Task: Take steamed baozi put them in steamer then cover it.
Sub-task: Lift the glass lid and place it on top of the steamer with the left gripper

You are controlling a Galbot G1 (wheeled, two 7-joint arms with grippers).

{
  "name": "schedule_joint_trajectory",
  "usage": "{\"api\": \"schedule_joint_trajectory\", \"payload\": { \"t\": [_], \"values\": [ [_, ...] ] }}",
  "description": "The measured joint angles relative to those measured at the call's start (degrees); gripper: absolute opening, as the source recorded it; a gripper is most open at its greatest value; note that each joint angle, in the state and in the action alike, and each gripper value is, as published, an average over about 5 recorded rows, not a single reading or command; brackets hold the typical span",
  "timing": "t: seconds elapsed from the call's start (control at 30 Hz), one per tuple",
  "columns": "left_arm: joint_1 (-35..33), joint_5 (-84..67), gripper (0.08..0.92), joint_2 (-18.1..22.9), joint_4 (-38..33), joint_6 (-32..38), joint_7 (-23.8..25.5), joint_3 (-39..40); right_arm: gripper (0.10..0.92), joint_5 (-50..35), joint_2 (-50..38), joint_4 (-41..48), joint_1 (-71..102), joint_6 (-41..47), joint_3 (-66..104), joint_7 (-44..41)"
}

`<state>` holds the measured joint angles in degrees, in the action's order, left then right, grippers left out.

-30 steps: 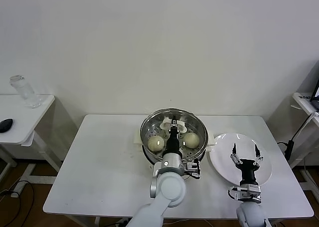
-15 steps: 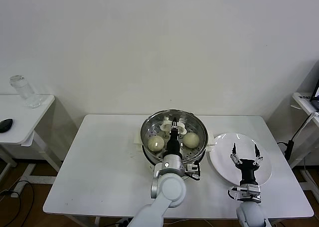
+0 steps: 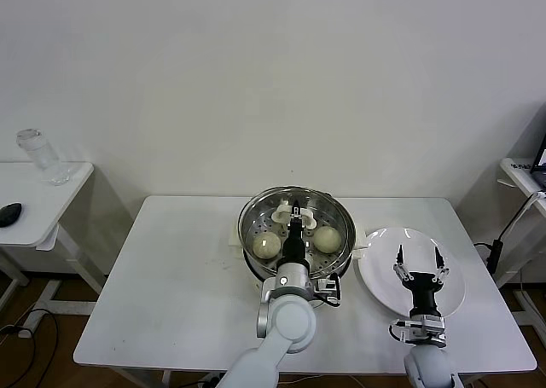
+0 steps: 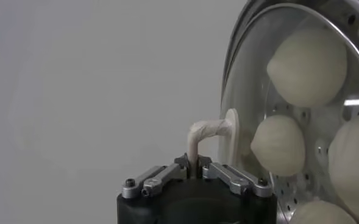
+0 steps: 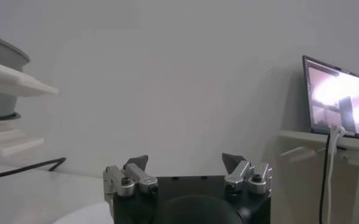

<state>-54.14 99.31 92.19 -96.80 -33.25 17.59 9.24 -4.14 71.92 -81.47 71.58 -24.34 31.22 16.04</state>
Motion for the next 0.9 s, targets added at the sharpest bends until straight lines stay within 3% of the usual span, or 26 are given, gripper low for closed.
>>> {"api": "schedule_joint_trajectory", "payload": {
  "t": [0.9],
  "values": [
    [-0.24,-3.8,0.186,0.0,0.08,0.27,-3.29,-0.01,0.823,0.65,0.05,0.28,-0.16,-0.19,-0.07,-0.01]
  ]
}}
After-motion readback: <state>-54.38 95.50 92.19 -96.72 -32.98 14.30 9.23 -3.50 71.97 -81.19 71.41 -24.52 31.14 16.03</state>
